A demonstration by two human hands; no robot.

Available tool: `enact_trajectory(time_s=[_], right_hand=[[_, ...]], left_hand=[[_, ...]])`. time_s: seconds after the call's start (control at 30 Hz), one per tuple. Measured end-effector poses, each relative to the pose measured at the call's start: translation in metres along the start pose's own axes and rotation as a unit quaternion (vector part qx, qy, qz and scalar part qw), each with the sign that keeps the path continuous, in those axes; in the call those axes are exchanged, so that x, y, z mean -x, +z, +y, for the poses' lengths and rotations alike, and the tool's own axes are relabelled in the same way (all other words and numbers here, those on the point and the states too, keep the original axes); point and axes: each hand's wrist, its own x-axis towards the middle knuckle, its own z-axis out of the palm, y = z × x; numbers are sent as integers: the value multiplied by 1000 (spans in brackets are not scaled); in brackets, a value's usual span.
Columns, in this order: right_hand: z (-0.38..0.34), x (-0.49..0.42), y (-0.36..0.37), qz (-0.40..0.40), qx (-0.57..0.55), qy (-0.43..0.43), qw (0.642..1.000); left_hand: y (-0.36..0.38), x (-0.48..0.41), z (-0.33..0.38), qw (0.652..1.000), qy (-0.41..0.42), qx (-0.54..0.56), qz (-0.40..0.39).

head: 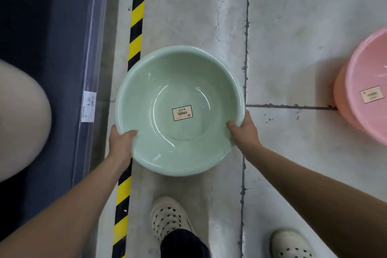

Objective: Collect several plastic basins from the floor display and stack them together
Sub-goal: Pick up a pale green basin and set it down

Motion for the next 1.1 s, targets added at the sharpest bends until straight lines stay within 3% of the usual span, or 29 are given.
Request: enact_trajectory(time_s=[0.23, 0.4, 0.63, 0.83, 1.1], right_hand=[[18, -36, -67, 20, -54, -72, 996], [30, -52, -157, 97, -116, -119, 981], [11, -47, -301, 227, -189, -162, 942], [19, -25, -392, 264, -305, -138, 905], [86, 14, -490, 317, -404, -91, 853]], left_hand=[[68, 48, 3, 990, 54, 127, -19], [154, 83, 37, 977, 113, 165, -69], [279, 159, 134, 948, 189, 166, -196], [357, 233, 223, 905, 235, 67, -347], [450, 343, 233, 862, 245, -23, -444]])
